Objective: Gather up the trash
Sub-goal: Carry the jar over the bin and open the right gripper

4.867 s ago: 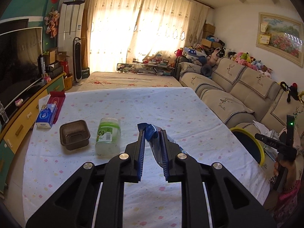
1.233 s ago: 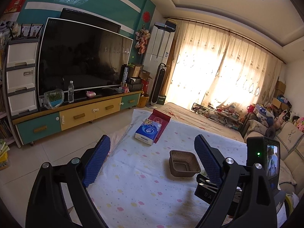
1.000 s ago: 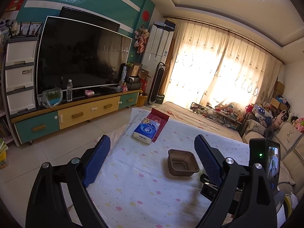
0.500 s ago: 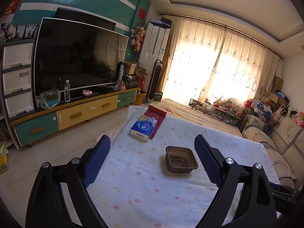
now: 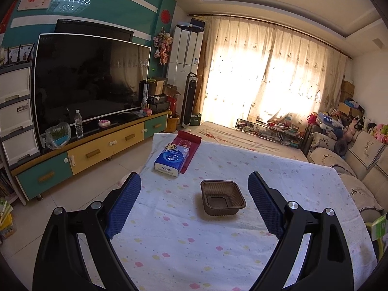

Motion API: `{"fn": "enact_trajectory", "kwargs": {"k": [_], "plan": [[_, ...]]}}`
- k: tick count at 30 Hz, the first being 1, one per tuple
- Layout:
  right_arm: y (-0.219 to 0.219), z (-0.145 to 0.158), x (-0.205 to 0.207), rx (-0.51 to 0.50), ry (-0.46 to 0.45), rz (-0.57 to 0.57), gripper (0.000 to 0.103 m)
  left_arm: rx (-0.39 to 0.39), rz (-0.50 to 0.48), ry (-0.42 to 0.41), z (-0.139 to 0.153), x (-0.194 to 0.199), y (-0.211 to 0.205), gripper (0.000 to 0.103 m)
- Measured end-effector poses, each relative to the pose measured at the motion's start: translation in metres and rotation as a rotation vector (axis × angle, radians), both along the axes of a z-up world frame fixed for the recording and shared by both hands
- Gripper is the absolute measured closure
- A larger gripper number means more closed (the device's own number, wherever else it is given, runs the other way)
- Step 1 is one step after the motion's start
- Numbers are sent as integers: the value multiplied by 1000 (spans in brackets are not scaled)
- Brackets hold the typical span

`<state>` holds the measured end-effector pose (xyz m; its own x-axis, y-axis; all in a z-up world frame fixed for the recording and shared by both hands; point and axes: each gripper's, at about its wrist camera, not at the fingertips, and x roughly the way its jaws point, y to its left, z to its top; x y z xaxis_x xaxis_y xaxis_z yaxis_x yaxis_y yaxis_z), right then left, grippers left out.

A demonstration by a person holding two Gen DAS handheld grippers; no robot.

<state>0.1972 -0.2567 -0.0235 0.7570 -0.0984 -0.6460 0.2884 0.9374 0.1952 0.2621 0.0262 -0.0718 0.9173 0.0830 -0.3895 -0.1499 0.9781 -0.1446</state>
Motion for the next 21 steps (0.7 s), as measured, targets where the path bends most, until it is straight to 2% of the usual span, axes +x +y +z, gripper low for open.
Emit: {"fn": "enact_trajectory", "kwargs": {"k": [5,8,16,21], "plan": [[-63,-22,-2,-8,57,-169,51,28,-62,41,-5,10,-17,14],[-85,-34,-5,16,63,-234,51,51,-107,61,-9,16,-29,14],[-84,-32,-6,36,11,-200,46,108,-249,158,-14,32,-63,14],[-72,-32,-2,52,-14,-155,45,150,-308,244,-10,60,-80,16]]}}
